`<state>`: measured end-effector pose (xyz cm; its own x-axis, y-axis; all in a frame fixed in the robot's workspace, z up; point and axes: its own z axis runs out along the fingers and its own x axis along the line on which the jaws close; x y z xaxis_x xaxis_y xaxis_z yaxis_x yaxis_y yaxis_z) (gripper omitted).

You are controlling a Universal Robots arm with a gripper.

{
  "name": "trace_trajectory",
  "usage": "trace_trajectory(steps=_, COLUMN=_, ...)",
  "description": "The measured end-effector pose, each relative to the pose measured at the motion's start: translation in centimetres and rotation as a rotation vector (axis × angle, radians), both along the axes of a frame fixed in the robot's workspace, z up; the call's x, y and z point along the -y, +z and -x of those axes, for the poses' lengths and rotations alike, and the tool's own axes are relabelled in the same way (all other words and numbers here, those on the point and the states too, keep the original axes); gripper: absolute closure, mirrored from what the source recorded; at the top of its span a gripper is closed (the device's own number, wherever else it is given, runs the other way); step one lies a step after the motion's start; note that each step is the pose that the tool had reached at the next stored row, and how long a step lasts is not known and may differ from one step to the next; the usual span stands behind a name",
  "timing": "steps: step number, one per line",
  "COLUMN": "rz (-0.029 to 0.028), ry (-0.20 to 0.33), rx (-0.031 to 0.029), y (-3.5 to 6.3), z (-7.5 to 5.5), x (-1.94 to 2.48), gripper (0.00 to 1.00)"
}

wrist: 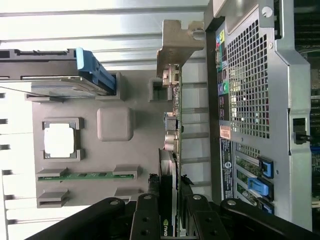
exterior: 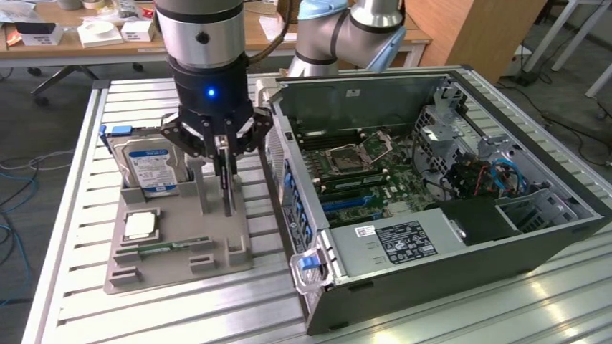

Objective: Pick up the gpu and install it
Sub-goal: 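Pick up the gpu and move the gpu toward the slot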

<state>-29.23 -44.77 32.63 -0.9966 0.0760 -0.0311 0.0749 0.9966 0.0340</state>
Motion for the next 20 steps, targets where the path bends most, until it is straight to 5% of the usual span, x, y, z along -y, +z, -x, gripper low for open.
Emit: trace_trajectory(steps=20, rz=0.0, ry=0.0, rx=0.0001, y=3.34, z=0.0, x=0.0, gripper=0.74)
